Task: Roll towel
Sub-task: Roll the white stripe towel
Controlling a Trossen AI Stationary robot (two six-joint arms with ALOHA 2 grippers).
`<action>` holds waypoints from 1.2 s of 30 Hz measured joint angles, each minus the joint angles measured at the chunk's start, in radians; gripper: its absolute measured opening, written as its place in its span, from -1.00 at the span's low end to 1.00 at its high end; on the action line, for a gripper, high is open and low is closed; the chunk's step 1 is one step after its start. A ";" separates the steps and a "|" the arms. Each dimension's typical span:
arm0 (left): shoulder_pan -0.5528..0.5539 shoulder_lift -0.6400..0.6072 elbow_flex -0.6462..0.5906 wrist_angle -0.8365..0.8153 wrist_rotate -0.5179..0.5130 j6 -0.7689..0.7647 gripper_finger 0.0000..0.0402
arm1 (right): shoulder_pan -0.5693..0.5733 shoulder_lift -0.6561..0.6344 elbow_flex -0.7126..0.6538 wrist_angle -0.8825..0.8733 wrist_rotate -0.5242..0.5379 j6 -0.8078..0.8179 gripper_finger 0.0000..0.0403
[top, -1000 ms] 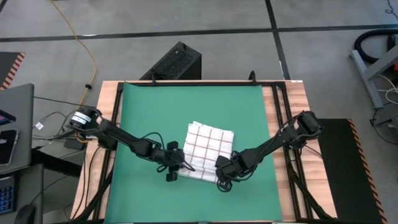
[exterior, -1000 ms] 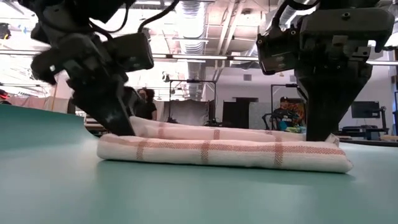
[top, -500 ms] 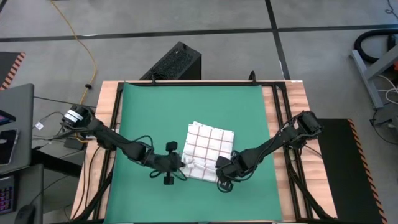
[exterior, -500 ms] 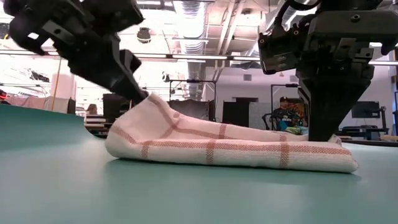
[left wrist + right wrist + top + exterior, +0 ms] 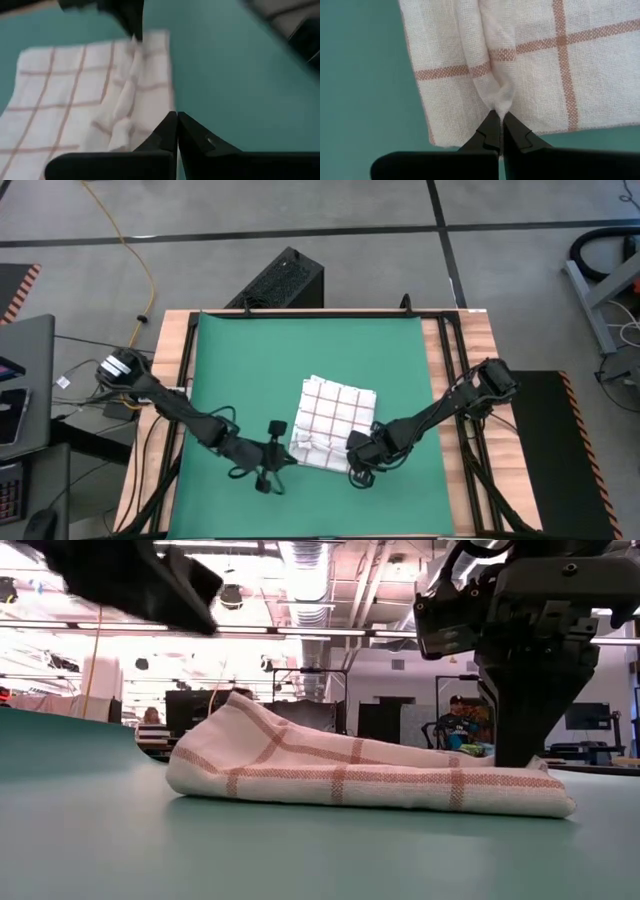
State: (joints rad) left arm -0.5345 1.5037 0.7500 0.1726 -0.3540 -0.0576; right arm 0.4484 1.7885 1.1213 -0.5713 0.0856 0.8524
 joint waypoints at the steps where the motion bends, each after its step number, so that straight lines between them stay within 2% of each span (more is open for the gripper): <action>1: 0.013 0.020 -0.001 0.003 0.002 0.021 -1.00 | 0.000 0.000 0.000 0.000 0.000 0.000 -0.92; 8: 0.111 0.071 -0.002 0.041 -0.037 0.096 -1.00 | 0.001 0.000 0.000 0.002 -0.010 -0.021 -0.92; 13: 0.162 0.070 -0.002 0.048 0.056 0.099 -1.00 | 0.000 0.000 0.000 0.000 -0.011 -0.024 -0.92; 23: 0.149 0.092 -0.002 0.075 0.099 0.106 -1.00 | 0.000 0.000 0.000 0.000 -0.011 -0.024 -0.92; 28: 0.148 0.166 -0.003 0.096 0.083 0.114 -1.00 | 0.000 0.000 0.001 -0.001 -0.011 -0.024 -0.92; 36: 0.151 0.250 -0.002 0.093 0.035 0.027 -1.00 | 0.004 0.000 0.001 0.001 -0.011 -0.035 -0.92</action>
State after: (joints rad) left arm -0.3832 1.7542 0.7479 0.2657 -0.3191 -0.0311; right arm 0.4524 1.7885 1.1225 -0.5706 0.0747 0.8175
